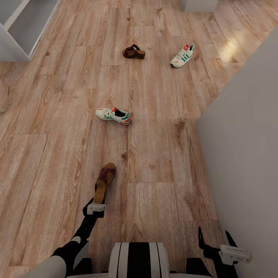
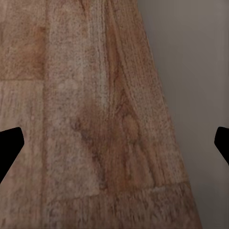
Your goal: Pick up the two gym shoes and the two sandals from the corridor floor and place them onto the hallstand (shoe rack) in the corridor, making sure they are on the rack and not on the floor. Arrange them so the two gym shoes are next to each other and the two sandals are next to each other.
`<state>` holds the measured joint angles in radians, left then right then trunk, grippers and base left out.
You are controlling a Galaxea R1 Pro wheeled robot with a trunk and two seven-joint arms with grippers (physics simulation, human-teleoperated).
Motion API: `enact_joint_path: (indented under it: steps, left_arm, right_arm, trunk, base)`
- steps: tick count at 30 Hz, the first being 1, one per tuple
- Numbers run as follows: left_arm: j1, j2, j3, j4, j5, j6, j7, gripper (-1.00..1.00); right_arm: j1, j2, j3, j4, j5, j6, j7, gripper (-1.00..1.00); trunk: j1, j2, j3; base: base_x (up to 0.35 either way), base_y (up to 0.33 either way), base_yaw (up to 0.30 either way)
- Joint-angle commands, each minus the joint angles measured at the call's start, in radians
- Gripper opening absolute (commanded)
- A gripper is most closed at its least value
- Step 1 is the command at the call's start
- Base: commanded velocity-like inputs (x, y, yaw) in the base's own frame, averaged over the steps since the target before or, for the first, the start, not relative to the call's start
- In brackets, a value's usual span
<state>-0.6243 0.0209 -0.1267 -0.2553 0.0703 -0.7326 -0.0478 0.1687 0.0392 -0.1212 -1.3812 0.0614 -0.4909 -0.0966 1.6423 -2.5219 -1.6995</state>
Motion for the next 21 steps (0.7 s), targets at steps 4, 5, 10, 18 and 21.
enact_joint_path:
  steps: [4,5,10,18,21]
  left_arm:
    - [0.0,0.002,0.004,0.001,0.003,0.0,0.001,-1.0]
    - [0.0,0.002,0.004,0.001,0.003,0.0,0.002,-1.0]
    - [0.0,0.003,0.004,0.001,0.003,0.0,0.001,-1.0]
    - [0.0,0.003,0.003,0.001,0.003,-0.001,0.001,-1.0]
    - [0.0,0.003,0.003,0.001,0.003,-0.001,0.002,-1.0]
  right_arm:
    - [0.0,0.0,0.0,0.0,0.0,0.0,0.0,1.0]
    - [0.0,-0.001,0.0,0.0,0.0,0.0,0.0,1.0]
    - [0.0,-0.001,0.0,0.0,0.0,0.0,0.0,1.0]
    - [0.0,-0.001,0.0,0.001,0.0,0.0,0.0,1.0]
    - [0.0,-0.001,0.0,0.001,0.0,-0.001,0.0,1.0]
  trunk:
    - [0.0,0.0,0.0]
    - [0.0,0.0,0.0]
    - [0.0,0.0,0.0]
    - [0.0,0.0,0.0]
    - [0.0,0.0,0.0]
  base:
    - [0.0,0.0,0.0]
    - [0.0,0.0,0.0]
    - [0.0,0.0,0.0]
    - [0.0,0.0,0.0]
    - [0.0,0.0,-0.003]
